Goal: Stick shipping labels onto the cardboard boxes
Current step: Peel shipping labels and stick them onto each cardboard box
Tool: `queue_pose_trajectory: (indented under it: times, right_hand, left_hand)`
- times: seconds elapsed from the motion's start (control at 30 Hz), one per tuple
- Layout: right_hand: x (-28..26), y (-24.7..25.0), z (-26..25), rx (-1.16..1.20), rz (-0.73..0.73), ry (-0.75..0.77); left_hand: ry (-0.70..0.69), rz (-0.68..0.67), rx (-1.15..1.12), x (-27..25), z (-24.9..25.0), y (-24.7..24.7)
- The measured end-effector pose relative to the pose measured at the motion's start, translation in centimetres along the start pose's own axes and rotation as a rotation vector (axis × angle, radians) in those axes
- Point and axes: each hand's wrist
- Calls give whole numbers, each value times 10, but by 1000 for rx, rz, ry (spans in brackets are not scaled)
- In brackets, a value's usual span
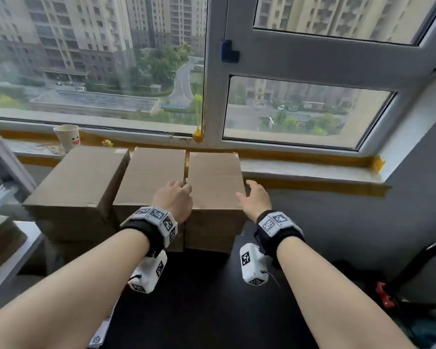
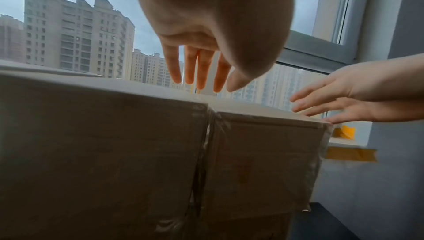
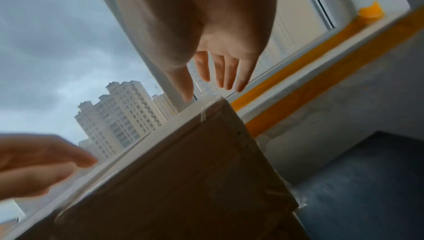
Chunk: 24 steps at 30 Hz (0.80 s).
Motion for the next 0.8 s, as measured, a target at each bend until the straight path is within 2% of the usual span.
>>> queue_pose_trajectory:
  times: [0.17, 0.33, 0.57, 0.7, 0.8]
  right_hand:
    - [16, 4, 18, 311, -147, 15]
    - [20, 7, 27, 596, -232, 46]
    - [20, 13, 34, 798, -320, 31]
    - [14, 14, 37, 887, -329, 7]
    - [3, 20, 41, 938, -305, 0]
  left_hand:
    - [69, -9, 6, 10, 2, -9]
    - [88, 1, -9, 14, 5, -11]
    - [149, -124, -113, 20, 13, -6]
    - [121, -95, -266, 18, 19, -9]
    - [32, -19, -385, 10, 26, -10]
Point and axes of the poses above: each hand's wrist, its own x-axis towards the middle knuckle, its own y-axis out of the back of the hand, z = x × y, and after that the axes turned 15 degrees about -z, right-handed
